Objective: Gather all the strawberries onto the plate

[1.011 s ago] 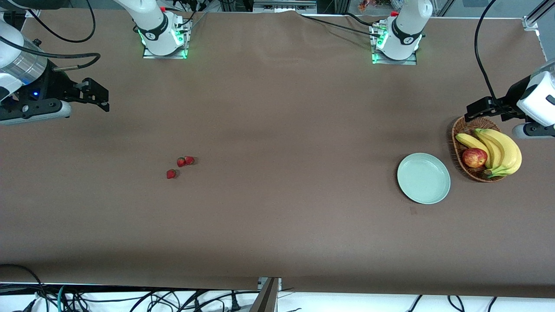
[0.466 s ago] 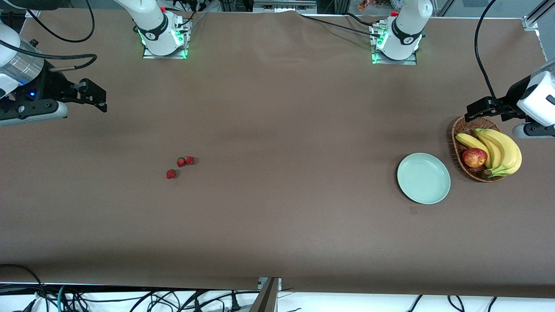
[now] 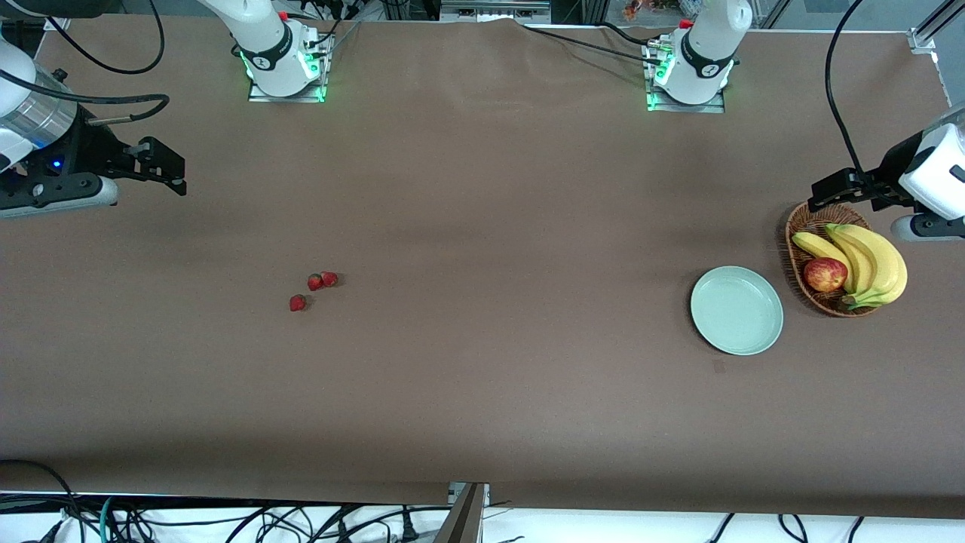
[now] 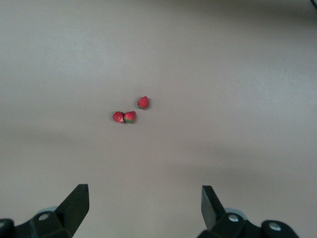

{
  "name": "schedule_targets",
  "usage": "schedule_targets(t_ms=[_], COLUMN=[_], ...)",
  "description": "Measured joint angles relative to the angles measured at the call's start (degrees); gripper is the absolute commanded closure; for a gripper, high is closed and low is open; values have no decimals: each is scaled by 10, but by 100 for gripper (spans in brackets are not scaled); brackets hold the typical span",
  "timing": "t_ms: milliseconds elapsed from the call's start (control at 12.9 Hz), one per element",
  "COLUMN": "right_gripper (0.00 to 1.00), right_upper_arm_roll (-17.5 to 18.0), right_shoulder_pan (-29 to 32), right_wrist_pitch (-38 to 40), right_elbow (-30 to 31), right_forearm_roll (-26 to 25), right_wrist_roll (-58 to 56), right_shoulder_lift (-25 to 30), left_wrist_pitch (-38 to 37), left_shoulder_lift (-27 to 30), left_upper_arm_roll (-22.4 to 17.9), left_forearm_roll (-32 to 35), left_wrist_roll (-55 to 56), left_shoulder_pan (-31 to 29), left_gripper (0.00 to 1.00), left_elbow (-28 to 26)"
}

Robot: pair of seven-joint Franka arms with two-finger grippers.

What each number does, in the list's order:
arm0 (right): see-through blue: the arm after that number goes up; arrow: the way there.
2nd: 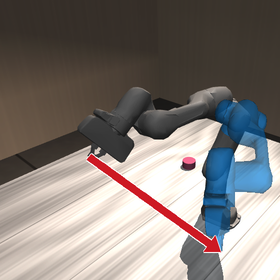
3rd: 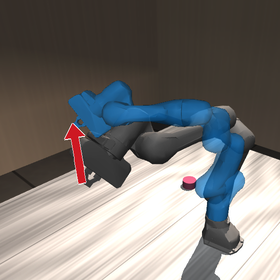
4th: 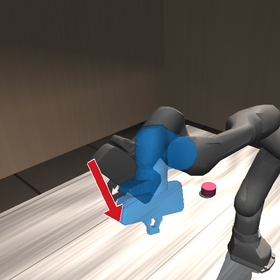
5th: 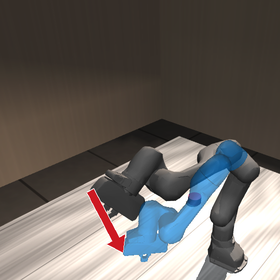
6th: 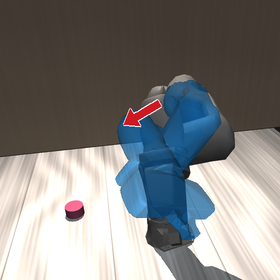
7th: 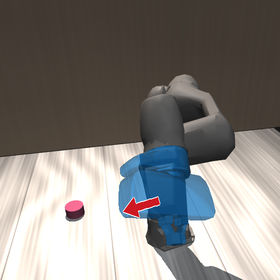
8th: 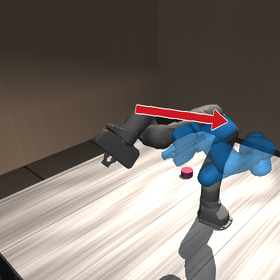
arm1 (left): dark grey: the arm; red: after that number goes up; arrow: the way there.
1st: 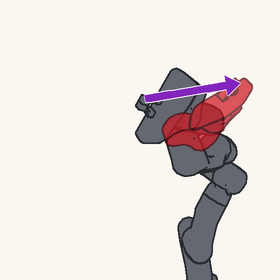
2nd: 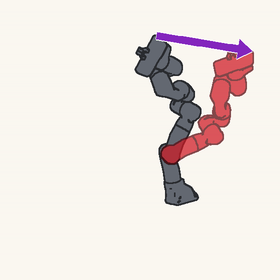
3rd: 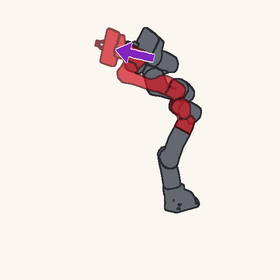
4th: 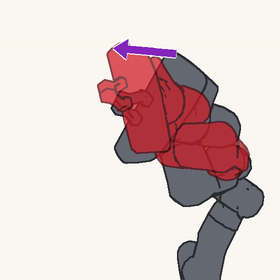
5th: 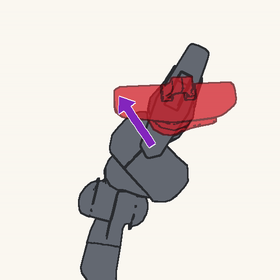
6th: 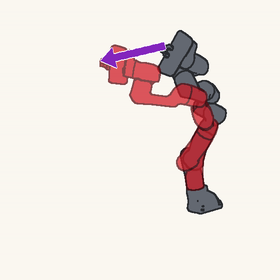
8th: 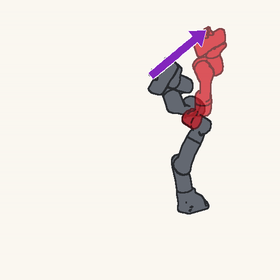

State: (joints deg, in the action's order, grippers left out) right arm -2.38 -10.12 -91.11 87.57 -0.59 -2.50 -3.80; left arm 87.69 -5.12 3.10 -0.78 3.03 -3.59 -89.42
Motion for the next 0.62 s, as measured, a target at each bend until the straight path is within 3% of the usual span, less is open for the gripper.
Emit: schedule_targets(t_ms=[622], right_gripper=[0], right_upper_arm_roll=[2], right_shoulder_pan=[-5], right_wrist_pitch=[7], right_elbow=[3], right_forearm_roll=[0], right_wrist_roll=[-1], right_shoulder_lift=[-18], left_wrist_pitch=[0], left_shoulder_lift=[-8], left_upper_arm_roll=[-2], left_forearm_roll=[0], left_wrist_roll=[0], left_shoulder_pan=[0], left_gripper=[0], left_elbow=[14])
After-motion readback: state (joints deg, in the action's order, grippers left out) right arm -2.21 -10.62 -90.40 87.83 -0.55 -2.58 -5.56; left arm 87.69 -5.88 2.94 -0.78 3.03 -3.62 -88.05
